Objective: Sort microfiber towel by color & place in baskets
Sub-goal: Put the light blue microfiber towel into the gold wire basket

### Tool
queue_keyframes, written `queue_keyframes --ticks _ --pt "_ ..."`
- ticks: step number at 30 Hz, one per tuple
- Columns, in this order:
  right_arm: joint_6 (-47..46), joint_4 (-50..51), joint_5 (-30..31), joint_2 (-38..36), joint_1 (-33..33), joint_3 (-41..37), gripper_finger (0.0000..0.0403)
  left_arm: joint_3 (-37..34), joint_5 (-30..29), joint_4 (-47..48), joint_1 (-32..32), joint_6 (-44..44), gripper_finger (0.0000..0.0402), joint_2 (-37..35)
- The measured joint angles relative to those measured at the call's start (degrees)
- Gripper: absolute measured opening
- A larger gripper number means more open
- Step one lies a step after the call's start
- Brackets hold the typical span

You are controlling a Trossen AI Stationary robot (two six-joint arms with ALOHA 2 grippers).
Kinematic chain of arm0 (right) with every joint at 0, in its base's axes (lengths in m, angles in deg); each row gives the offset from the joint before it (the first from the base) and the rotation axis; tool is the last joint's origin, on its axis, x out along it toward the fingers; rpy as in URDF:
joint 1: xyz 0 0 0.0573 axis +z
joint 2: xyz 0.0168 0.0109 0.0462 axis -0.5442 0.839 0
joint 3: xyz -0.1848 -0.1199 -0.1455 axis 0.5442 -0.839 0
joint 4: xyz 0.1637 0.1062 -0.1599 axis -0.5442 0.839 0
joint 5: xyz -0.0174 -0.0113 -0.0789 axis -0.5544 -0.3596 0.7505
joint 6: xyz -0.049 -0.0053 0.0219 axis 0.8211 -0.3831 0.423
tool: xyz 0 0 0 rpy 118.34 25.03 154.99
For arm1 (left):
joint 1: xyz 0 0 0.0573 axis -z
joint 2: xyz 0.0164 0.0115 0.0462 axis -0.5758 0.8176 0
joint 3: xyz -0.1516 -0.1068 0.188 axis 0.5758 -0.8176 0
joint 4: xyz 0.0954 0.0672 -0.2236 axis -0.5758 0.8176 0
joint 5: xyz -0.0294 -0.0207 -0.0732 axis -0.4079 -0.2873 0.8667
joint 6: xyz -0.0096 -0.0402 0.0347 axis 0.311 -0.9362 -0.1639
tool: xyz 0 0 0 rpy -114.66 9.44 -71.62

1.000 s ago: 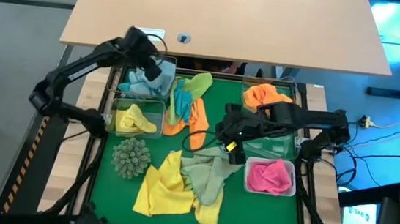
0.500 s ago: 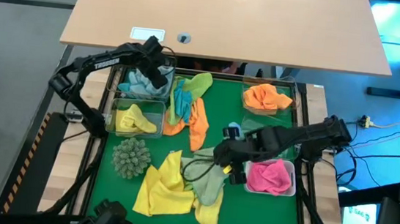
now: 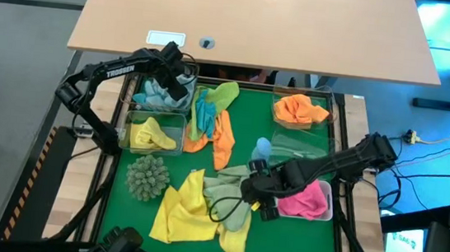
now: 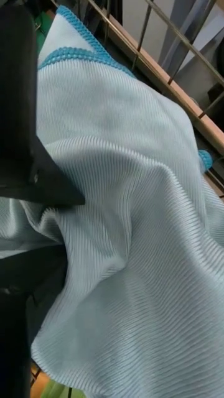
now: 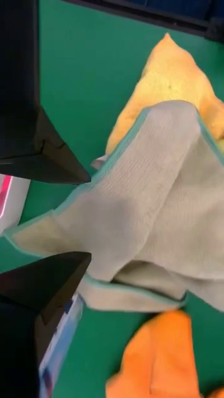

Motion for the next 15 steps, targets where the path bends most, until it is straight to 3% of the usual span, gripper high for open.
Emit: queue_keyframes --ticks 15 --pt "-3.40 -7.94 -1.97 0.00 1.35 -7.99 0.0188 0.00 0.00 0.46 0.00 -0.10 0.0130 -0.04"
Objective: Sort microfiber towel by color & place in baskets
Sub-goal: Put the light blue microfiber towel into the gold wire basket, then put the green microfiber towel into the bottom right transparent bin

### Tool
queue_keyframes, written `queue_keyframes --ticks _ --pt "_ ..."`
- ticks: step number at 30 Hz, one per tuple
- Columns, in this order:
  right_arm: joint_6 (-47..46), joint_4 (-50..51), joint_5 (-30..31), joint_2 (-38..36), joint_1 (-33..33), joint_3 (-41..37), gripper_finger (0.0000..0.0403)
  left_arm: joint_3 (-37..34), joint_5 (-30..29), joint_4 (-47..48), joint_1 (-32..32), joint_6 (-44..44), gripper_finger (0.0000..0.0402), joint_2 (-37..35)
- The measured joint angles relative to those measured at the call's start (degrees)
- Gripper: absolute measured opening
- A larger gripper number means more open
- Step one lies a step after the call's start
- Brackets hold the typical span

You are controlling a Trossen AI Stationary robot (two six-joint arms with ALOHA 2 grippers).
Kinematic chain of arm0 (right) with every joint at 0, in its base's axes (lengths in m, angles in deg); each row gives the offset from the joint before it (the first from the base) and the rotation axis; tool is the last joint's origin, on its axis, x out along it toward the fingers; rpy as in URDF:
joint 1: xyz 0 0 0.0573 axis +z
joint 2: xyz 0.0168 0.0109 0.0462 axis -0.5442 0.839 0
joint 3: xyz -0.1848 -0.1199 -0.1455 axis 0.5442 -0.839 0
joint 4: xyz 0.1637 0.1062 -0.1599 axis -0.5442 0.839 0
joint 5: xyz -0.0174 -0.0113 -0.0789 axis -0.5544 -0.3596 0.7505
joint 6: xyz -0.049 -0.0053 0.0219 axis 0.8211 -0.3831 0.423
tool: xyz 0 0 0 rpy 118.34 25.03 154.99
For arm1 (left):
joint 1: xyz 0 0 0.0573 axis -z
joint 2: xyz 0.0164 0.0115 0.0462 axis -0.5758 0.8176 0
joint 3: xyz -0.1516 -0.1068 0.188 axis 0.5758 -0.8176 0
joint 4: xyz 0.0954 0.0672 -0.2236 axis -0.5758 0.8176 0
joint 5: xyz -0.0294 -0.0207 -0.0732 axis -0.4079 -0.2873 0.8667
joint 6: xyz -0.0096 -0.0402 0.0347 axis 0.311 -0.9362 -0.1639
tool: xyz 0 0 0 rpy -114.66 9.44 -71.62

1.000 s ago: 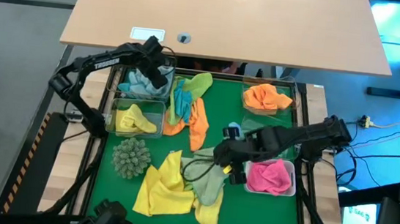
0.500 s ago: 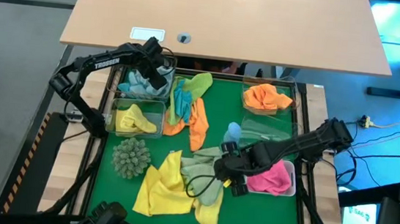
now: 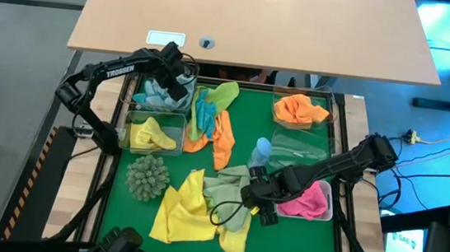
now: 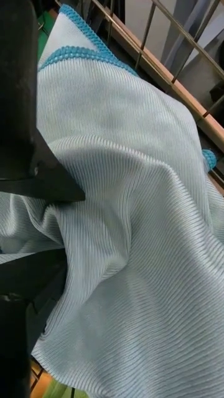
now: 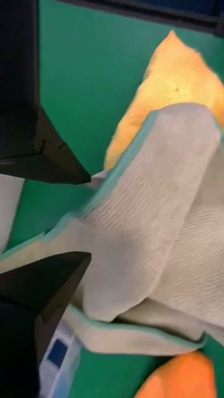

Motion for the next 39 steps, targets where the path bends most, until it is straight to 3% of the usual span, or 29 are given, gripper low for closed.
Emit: queue_keyframes --ticks 8,18,22,27,33,39 --pt "-0.15 -2.36 0.90 0.00 -0.02 -0.70 0.0173 0.00 1.48 0.30 0.00 0.01 0.0130 0.00" --pt "-0.04 -2.45 0.48 0.00 -0.13 -0.70 0.0010 0.00 1.63 0.35 0.00 0.17 0.0130 -0.93" --pt "-0.14 -2.77 0.48 -0.01 -0.17 -0.70 0.0020 0.00 1.60 0.45 0.00 0.17 0.0130 -3.99" --pt "-0.24 -1.29 0.57 -1.12 -0.15 1.08 0.0005 0.00 1.64 2.09 0.00 0.14 0.0130 -9.34" --pt "-0.04 1.59 1.14 -3.90 -0.15 7.67 0.0004 0.00 1.70 3.77 0.02 0.05 0.0130 -16.50" --pt "1.81 6.51 5.78 -7.45 -0.15 17.09 0.0004 0.00 1.70 3.89 0.02 -0.23 0.0130 -22.41"
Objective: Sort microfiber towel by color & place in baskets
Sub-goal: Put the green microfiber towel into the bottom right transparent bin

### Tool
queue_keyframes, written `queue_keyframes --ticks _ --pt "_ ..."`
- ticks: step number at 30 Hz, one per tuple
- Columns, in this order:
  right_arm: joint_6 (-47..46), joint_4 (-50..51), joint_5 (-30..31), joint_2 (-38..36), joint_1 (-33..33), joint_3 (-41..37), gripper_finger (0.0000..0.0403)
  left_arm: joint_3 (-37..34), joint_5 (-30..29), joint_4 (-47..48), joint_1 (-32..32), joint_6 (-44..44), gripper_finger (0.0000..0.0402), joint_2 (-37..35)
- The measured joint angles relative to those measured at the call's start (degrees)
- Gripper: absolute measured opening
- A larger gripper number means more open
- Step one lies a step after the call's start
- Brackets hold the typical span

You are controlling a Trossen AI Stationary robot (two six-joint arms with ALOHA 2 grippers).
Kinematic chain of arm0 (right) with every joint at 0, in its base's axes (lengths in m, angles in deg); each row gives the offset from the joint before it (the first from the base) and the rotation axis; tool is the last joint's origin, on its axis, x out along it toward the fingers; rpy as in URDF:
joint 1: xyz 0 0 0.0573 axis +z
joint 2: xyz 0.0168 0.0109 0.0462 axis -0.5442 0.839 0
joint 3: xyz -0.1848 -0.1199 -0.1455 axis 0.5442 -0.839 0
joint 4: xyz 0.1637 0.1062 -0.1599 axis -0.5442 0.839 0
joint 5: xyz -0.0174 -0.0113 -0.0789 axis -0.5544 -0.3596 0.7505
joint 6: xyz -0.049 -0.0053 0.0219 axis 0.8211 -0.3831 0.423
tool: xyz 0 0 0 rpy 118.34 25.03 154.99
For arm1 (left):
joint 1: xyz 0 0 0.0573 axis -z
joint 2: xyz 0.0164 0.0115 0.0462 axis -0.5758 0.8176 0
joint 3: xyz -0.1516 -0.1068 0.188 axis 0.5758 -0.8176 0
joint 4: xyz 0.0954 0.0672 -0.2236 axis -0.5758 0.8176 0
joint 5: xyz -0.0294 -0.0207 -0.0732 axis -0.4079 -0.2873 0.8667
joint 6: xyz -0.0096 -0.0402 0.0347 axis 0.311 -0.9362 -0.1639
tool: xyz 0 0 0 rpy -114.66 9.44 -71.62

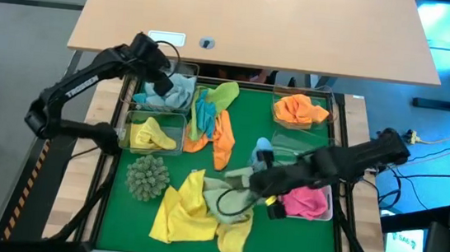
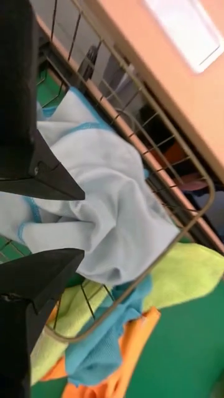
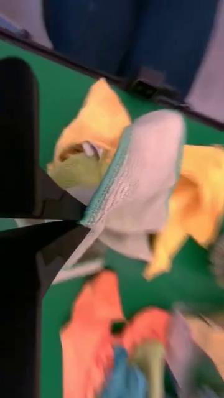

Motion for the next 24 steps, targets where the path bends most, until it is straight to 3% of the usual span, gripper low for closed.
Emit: queue_keyframes --ticks 7,19,24 --pt "1.31 7.98 7.04 -1.93 0.00 13.95 0.0003 0.00 0.08 -0.02 0.56 -1.88 0.0130 -3.80" --pt "1.51 21.55 17.43 -1.97 0.00 36.09 0.0002 0.00 3.06 -1.51 7.04 -2.72 0.0130 -4.23" --pt "3.89 20.25 19.79 -5.63 -0.09 35.07 0.0001 0.00 3.04 -3.72 9.95 -2.80 0.0130 -4.23"
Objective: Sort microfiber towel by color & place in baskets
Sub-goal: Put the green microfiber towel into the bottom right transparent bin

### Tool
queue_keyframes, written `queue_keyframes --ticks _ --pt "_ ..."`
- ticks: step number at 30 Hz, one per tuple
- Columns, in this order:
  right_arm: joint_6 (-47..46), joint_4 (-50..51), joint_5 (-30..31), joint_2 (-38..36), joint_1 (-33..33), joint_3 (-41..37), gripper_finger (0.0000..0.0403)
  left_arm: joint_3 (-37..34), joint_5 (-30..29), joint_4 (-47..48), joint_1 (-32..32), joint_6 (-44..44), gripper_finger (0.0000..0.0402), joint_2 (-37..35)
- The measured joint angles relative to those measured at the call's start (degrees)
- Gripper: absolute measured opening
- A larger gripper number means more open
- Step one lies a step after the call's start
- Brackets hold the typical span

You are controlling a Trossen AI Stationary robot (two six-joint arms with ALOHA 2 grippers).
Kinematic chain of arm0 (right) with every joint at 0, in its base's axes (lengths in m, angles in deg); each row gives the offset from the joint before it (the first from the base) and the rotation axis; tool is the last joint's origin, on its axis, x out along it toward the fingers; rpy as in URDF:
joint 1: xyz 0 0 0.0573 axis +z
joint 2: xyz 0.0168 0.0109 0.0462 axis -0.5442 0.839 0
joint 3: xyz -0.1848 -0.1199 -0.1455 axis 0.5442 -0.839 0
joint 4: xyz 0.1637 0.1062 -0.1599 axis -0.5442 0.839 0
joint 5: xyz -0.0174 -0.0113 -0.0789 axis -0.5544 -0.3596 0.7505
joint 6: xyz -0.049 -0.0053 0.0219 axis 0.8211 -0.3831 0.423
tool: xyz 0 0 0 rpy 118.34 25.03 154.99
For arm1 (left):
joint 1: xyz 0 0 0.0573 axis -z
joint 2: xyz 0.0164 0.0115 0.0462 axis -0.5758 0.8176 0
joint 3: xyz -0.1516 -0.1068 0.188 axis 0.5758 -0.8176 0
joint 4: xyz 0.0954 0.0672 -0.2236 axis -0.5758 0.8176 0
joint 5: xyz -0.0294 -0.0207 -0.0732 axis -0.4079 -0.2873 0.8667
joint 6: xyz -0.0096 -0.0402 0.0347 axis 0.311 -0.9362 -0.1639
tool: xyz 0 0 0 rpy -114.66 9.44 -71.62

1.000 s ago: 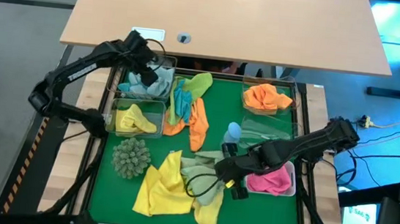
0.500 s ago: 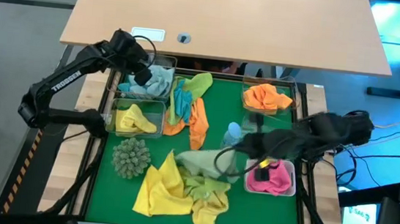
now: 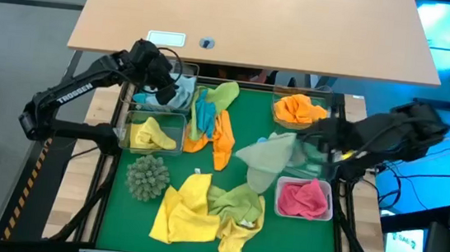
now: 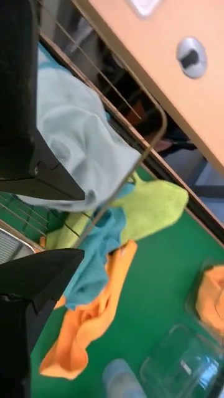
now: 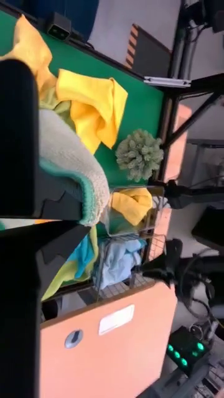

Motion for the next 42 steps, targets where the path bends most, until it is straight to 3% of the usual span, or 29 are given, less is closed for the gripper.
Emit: queue_keyframes --ticks 7,12,17,24,28,35,42 --pt "-1.44 2.48 3.35 -5.75 0.09 0.18 0.0001 0.00 0.01 -1.05 3.43 0.00 0.0130 0.00" --pt "-9.13 10.47 7.96 -9.41 0.09 0.15 0.0001 0.00 -0.05 -1.00 5.00 0.00 0.0130 0.00" --pt "-11.20 9.93 9.83 -12.95 0.09 -1.04 0.0001 0.00 -0.09 -0.98 5.83 0.00 0.0130 0.00" --pt "-12.74 9.97 17.41 -16.30 0.08 -1.04 0.0000 0.00 -0.22 -0.94 5.83 -0.28 0.0130 0.04" --pt "-12.34 9.86 16.85 -15.97 0.09 -1.34 0.0000 0.00 -0.22 -0.93 5.83 -0.33 0.0130 0.04" --pt "-12.53 9.91 15.92 -16.47 0.09 -12.54 0.0000 0.00 -0.24 -0.94 5.81 -0.38 0.0130 0.04" --pt "-21.39 9.96 13.92 -20.67 0.09 -27.82 0.0000 0.00 -0.26 -0.93 5.81 -0.33 0.0130 0.04"
